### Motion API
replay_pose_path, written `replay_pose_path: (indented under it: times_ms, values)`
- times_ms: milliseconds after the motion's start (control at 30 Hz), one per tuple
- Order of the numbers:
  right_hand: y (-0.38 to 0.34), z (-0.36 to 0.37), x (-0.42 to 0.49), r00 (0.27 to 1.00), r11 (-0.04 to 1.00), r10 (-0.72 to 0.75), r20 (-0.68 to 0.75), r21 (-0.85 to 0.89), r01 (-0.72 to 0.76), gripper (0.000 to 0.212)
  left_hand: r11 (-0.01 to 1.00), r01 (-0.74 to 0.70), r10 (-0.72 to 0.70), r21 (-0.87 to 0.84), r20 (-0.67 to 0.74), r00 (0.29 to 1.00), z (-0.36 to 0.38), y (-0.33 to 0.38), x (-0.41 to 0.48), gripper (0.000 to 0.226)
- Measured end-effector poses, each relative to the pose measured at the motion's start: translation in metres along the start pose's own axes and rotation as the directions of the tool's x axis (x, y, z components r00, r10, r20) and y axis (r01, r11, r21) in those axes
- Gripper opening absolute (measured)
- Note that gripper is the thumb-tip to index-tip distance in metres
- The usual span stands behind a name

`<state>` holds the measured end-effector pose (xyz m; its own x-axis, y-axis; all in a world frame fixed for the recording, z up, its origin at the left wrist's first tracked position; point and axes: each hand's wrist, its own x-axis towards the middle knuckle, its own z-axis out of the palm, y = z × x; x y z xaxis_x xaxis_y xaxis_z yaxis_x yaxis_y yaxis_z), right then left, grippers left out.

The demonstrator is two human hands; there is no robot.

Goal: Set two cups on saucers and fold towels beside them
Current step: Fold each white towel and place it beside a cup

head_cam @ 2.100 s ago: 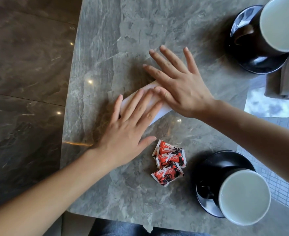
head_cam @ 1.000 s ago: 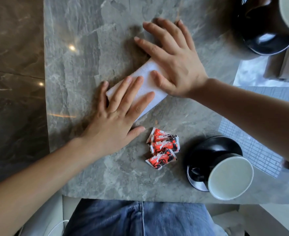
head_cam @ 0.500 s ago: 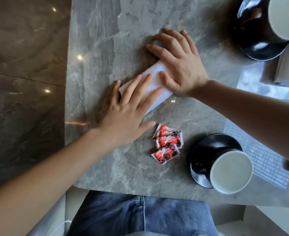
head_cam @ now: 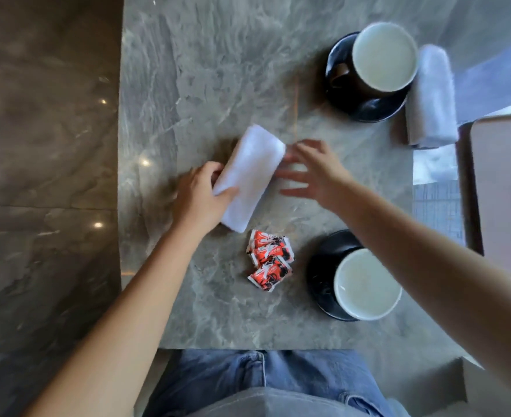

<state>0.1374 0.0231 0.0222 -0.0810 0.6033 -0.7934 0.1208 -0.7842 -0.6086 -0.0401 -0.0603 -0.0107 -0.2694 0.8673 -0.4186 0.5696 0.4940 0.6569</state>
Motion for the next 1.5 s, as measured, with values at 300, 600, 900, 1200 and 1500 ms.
replay_pose_path:
  times_ms: [300, 600, 900, 1200, 1500]
  values:
    - [-0.022, 0.014, -0.035, 0.977, 0.997, -0.059, 0.206, -0.028, 0.066, 0.016, 0.878, -0.027, 0.004, -0.479, -0.050, 0.999, 0.023, 0.050, -0.034, 0.032]
    - [-0.053, -0.151, -0.071, 0.893, 0.993, -0.071, 0.444, -0.051, 0.104, 0.039, 0.789, -0.113, 0.285, -0.603, 0.197, 0.938, 0.078, 0.158, -0.113, 0.066]
    - [0.004, -0.276, -0.082, 0.906, 0.893, -0.113, 0.408, -0.358, 0.272, 0.014, 0.681, 0.451, -0.021, -0.577, 0.600, 0.799, 0.211, 0.186, -0.202, 0.014]
    - [0.053, -0.273, -0.053, 0.904, 0.647, -0.295, 0.308, -0.632, 0.426, 0.025, 0.589, 0.644, -0.352, -0.488, 0.562, 0.748, 0.249, 0.156, -0.220, 0.028]
    - [0.064, -0.246, -0.039, 0.856, 0.467, -0.366, 0.365, -0.724, 0.508, 0.025, 0.575, 0.642, -0.413, -0.507, 0.497, 0.763, 0.251, 0.136, -0.230, 0.012]
